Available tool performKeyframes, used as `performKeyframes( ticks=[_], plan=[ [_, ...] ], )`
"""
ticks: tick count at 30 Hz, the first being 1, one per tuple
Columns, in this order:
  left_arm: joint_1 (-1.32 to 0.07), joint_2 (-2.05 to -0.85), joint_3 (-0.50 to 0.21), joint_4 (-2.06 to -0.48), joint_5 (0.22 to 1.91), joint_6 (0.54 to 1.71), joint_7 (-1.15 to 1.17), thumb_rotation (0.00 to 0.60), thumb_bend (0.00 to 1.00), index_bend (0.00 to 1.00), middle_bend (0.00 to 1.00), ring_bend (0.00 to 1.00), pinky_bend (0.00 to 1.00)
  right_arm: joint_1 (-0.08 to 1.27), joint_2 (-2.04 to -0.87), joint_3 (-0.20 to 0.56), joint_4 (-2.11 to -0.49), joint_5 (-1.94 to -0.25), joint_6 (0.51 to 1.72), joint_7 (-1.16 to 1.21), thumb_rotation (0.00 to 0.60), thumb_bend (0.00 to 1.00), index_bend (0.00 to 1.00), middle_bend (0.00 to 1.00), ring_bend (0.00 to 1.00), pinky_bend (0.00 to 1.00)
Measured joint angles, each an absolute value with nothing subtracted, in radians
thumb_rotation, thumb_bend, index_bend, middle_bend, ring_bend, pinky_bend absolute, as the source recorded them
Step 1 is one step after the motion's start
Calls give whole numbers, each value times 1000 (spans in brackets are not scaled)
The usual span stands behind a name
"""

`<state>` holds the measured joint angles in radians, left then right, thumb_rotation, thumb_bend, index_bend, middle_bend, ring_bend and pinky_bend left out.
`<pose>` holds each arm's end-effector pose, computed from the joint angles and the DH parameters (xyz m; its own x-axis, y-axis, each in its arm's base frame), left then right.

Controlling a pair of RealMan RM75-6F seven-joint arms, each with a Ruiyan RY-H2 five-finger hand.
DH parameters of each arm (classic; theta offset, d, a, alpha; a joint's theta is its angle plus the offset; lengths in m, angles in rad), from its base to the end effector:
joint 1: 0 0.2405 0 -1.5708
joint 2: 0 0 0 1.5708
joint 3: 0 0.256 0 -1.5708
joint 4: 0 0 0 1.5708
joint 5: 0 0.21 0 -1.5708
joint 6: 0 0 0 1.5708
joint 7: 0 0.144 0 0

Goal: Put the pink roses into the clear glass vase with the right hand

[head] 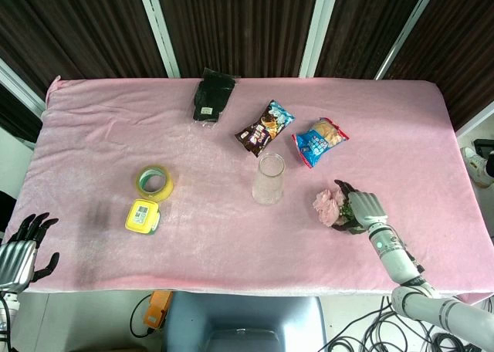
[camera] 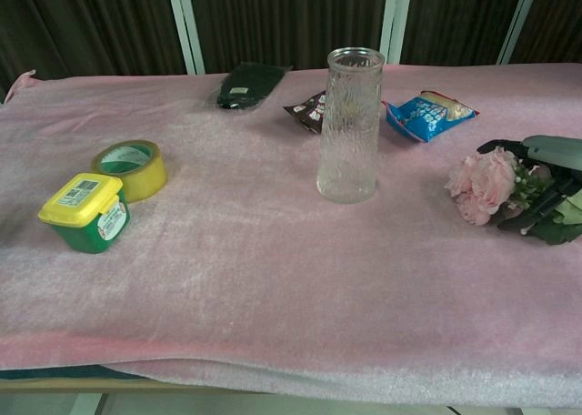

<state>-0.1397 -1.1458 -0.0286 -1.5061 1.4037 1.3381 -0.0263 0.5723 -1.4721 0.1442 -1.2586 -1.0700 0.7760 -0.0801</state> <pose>-0.3428 0.1946 0.1461 0.4265 0.1369 0.8941 0.8986 0.0486 -0.4361 -0.2858 -0.3366 0.0139 0.3294 -0.4398 0.8355 -0.9369 -0.0427 0.3469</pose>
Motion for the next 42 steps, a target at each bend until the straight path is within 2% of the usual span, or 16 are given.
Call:
performKeyframes(
  ticks=[3, 5, 8, 18, 26, 34, 42],
  plan=[
    [-139, -1144, -29, -1505, 1406, 1340, -32, 600, 394, 187, 92, 41, 300, 576, -1504, 151, -1247, -1022, 816, -141, 600, 202, 641, 591, 688, 857],
    [-138, -1143, -29, -1505, 1407, 1342, -35, 600, 395, 187, 92, 41, 300, 575, -1527, 160, -1234, -1014, 861, -158, 600, 255, 745, 658, 746, 912],
    [-137, -1141, -29, -1506, 1409, 1343, -41, 600, 394, 187, 92, 41, 299, 568, -1558, 180, -1217, -1020, 935, -156, 600, 297, 827, 696, 780, 942],
    [-134, -1139, -28, -1508, 1412, 1345, -44, 600, 394, 187, 92, 41, 300, 538, -1580, 291, -1212, -1152, 1215, 17, 600, 302, 838, 699, 785, 945],
    [-134, -1139, -27, -1510, 1416, 1345, -44, 600, 394, 187, 92, 41, 300, 562, -1525, 436, -1303, -1297, 1445, 78, 600, 302, 833, 699, 785, 947],
    [-131, -1138, -27, -1511, 1413, 1346, -42, 600, 394, 187, 92, 41, 300, 680, -1488, 564, -1354, -1337, 1481, 46, 600, 307, 831, 699, 786, 951],
    [-130, -1138, -27, -1510, 1411, 1345, -42, 600, 394, 187, 92, 41, 300, 836, -1511, 628, -1245, -1330, 1433, 38, 600, 327, 825, 699, 789, 959]
  ],
)
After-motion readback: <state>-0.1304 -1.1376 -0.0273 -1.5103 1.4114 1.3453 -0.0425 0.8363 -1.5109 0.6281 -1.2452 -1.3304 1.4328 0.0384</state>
